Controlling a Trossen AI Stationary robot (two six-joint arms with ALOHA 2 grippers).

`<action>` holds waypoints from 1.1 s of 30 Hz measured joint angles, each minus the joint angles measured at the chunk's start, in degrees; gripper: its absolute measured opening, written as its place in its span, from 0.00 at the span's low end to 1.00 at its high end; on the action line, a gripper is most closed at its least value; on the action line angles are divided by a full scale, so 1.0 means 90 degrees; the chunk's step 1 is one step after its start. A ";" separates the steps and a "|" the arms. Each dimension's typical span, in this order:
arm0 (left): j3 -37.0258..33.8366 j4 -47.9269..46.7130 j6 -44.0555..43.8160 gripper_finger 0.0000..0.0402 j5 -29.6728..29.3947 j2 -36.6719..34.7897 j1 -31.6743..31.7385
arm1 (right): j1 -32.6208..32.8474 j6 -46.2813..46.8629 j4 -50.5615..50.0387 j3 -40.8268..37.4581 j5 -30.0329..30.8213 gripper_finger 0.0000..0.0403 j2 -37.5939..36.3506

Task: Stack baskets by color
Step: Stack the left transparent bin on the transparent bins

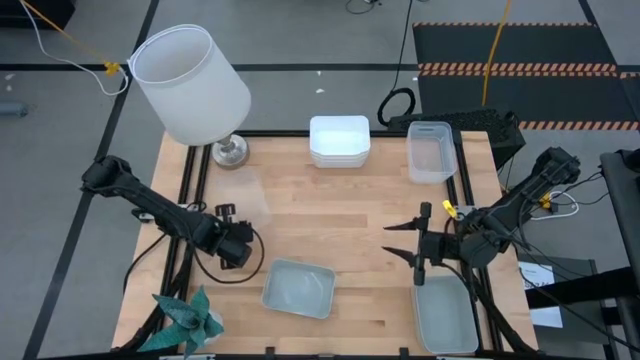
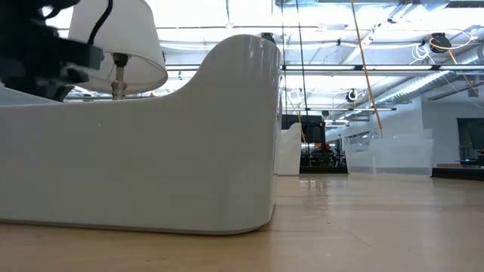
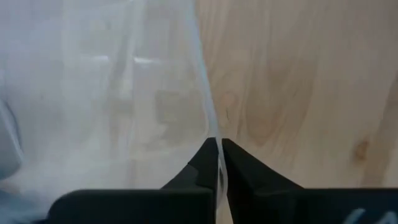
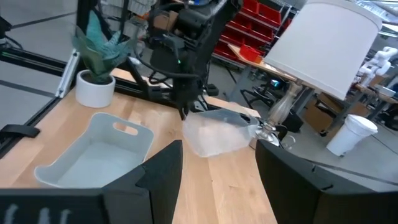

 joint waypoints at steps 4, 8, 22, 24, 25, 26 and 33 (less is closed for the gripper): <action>0.0472 -0.0099 0.0280 0.03 -0.0009 0.0000 0.0176 | -0.0183 -0.0095 0.0334 0.0000 0.0005 0.49 0.0208; 0.1090 -0.0038 0.0607 0.02 -0.0189 0.0000 0.0420 | -0.0383 -0.0415 0.0736 0.0123 0.0003 0.49 0.0584; 0.3196 0.0324 0.2767 0.01 -0.0708 0.1234 0.0899 | -0.0510 -0.0572 -0.0465 0.2201 0.0015 0.49 0.2717; 0.3547 0.0326 0.3016 0.01 -0.0779 0.1574 0.0946 | -0.0553 -0.0481 -0.0783 0.2503 0.0015 0.49 0.3004; 0.3714 0.0324 0.3155 0.01 -0.0809 0.1750 0.0971 | -0.0582 -0.0442 -0.0939 0.2637 0.0017 0.49 0.3127; 0.3901 0.0324 0.3311 0.01 -0.0814 0.1936 0.0997 | -0.0620 -0.0402 -0.1084 0.2741 0.0019 0.49 0.3232; 0.4929 0.0245 0.4069 0.02 -0.0833 0.3108 0.1066 | -0.1063 -0.0207 -0.1684 0.2939 -0.0008 0.49 0.3659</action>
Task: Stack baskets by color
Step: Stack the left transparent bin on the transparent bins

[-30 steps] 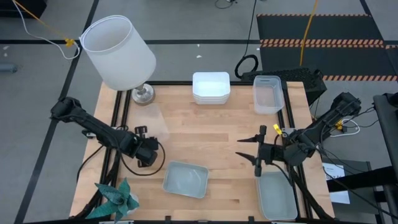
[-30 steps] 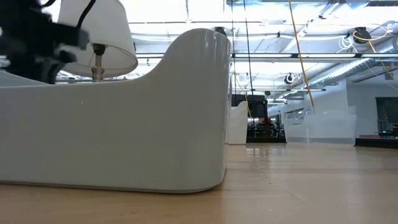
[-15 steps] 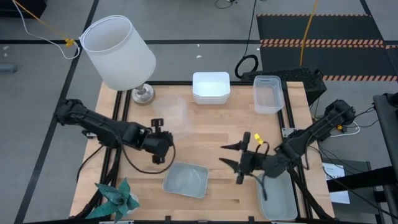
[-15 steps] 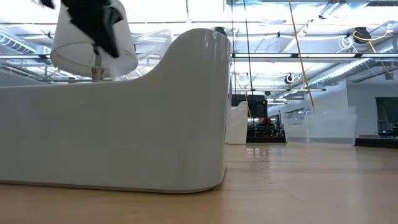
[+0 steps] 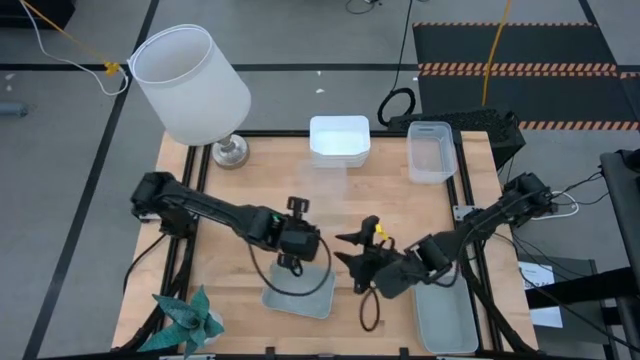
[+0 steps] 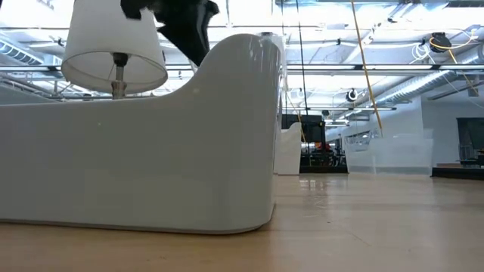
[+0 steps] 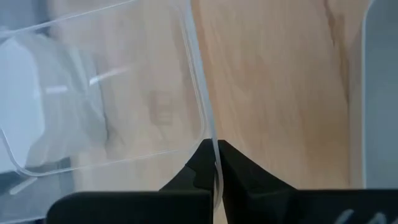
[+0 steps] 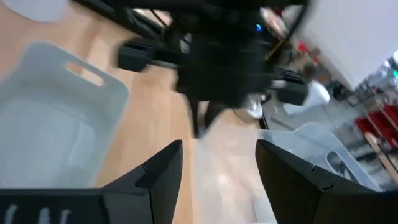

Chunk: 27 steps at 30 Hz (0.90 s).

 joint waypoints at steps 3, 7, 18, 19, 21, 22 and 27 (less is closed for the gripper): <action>0.0249 -0.0154 0.0245 0.01 -0.0033 0.0354 0.0000 | -0.0228 0.0292 -0.0475 0.0002 -0.0257 0.47 0.0013; 0.0414 -0.0279 0.0330 0.01 -0.0214 0.0505 0.0000 | -0.0511 0.0715 -0.1068 0.0000 -0.1120 0.41 0.0015; 0.0423 -0.0259 0.0374 0.02 -0.0389 0.0491 -0.0032 | -0.0827 0.0839 -0.1232 -0.0177 -0.1594 0.30 0.0011; 0.0423 -0.0259 0.0354 0.02 -0.0391 0.0491 -0.0032 | -0.0845 0.0824 -0.1234 -0.0223 -0.1594 0.30 0.0010; 0.0423 -0.0263 0.0332 0.03 -0.0398 0.0491 -0.0056 | -0.0876 0.0801 -0.1237 -0.0319 -0.1491 0.31 0.0013; 0.0423 -0.0268 0.0347 0.03 -0.0401 0.0491 -0.0068 | -0.0890 0.0801 -0.1237 -0.0347 -0.1386 0.32 0.0017; 0.0423 -0.0269 0.0490 0.01 -0.0411 0.0491 -0.0144 | -0.0951 0.0701 -0.1238 -0.0382 -0.1286 0.34 0.0007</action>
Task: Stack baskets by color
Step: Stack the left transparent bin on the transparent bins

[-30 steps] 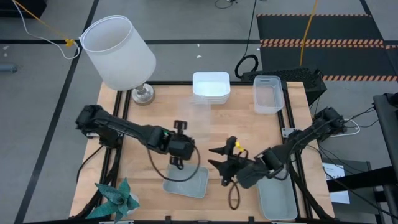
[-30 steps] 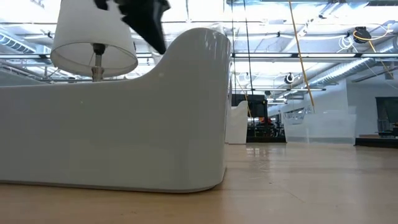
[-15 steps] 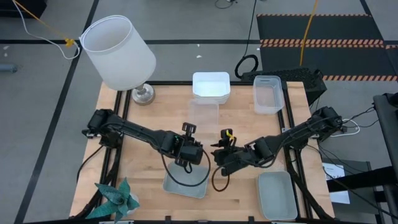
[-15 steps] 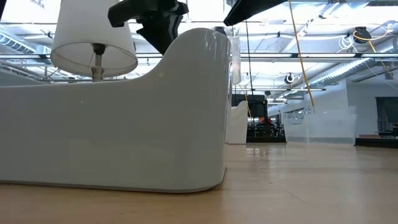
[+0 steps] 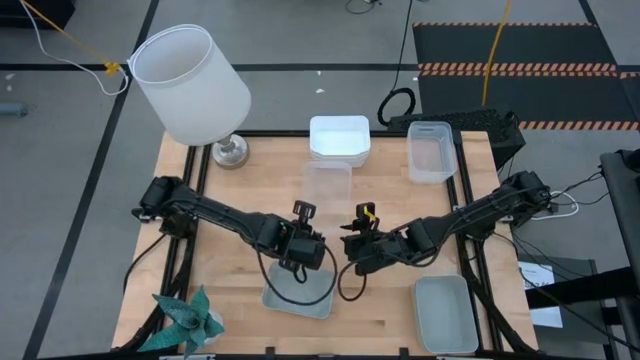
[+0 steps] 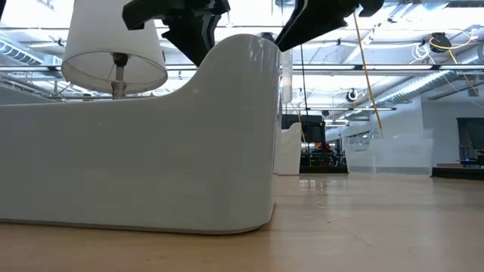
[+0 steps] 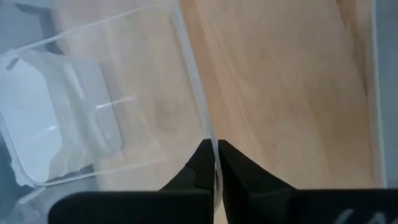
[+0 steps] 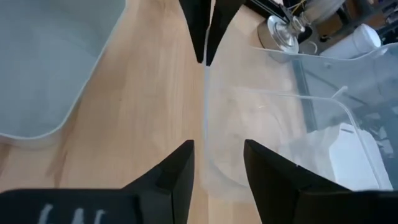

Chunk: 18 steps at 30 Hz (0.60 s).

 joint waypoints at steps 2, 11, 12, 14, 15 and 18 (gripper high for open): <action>0.0000 -0.0002 0.0000 0.03 -0.0004 0.0000 0.0005 | -0.0013 -0.0009 -0.0027 -0.0001 0.0001 0.33 0.0004; 0.0109 0.0006 0.0166 0.01 -0.0046 0.0002 -0.0128 | -0.0012 -0.0183 -0.0227 -0.0001 -0.0002 0.28 0.0001; 0.0174 -0.0007 0.0151 0.02 -0.0036 0.0002 -0.0153 | -0.0012 -0.0226 -0.0225 -0.0001 0.0000 0.27 -0.0004; 0.0295 -0.0012 0.0125 0.03 -0.0036 0.0002 -0.0201 | -0.0010 -0.0283 -0.0234 -0.0001 -0.0002 0.25 -0.0011; 0.0353 0.0008 0.0120 0.04 -0.0036 0.0002 -0.0224 | -0.0010 -0.0317 -0.0241 -0.0001 -0.0002 0.24 -0.0011; 0.0429 0.0086 0.0060 0.06 -0.0036 0.0002 -0.0292 | -0.0012 -0.0362 -0.0249 -0.0001 -0.0003 0.21 -0.0001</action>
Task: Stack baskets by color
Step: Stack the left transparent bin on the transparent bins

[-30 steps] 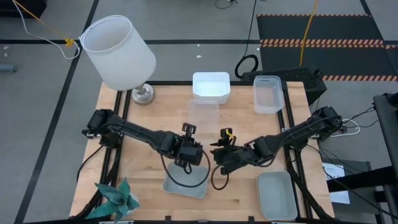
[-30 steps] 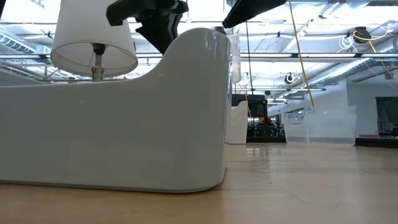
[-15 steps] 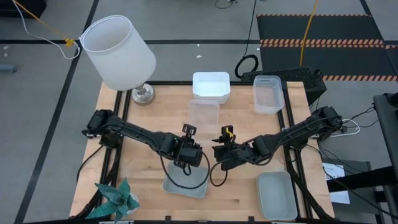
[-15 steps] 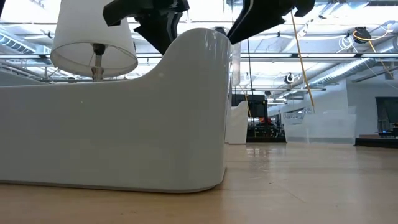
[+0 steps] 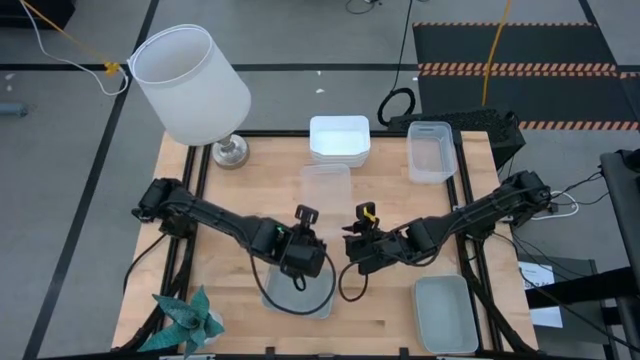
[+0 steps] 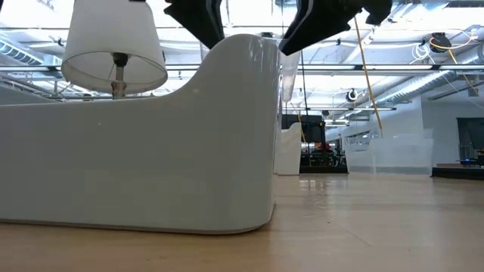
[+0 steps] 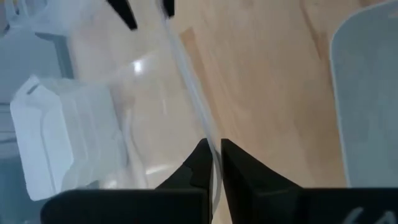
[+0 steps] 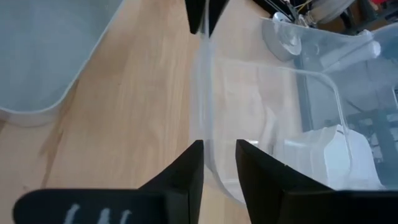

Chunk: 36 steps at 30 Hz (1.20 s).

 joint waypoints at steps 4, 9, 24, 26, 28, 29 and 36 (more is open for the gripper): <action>0.0000 0.0096 0.0066 0.05 -0.0010 0.0000 -0.0057 | 0.0014 -0.0120 -0.0016 -0.0002 -0.0005 0.20 0.0000; 0.0005 0.0099 0.0067 0.03 -0.0024 0.0000 -0.0065 | 0.0051 -0.0143 -0.0005 -0.0002 -0.0014 0.16 0.0000; 0.0032 0.0739 -0.0212 0.10 -0.0090 -0.0029 -0.0128 | 0.0049 -0.0139 -0.0127 -0.0015 -0.0072 0.01 0.0019; 0.0032 0.0924 -0.0090 0.14 -0.0113 -0.0029 -0.0195 | 0.0049 -0.0141 -0.0148 -0.0015 -0.0064 0.01 0.0017; 0.0032 0.1105 -0.0024 0.20 -0.0486 -0.0027 -0.0291 | 0.0049 -0.0134 -0.0255 -0.0015 -0.0067 0.01 0.0017; 0.0032 0.1098 -0.0006 0.23 -0.0757 -0.0029 -0.0351 | 0.0042 -0.0115 -0.0346 -0.0015 -0.0120 0.01 0.0015; 0.0025 0.1007 -0.0225 0.39 -0.1306 -0.0423 -0.0736 | 0.0087 -0.0153 -0.0615 -0.0015 -0.0189 0.00 -0.0039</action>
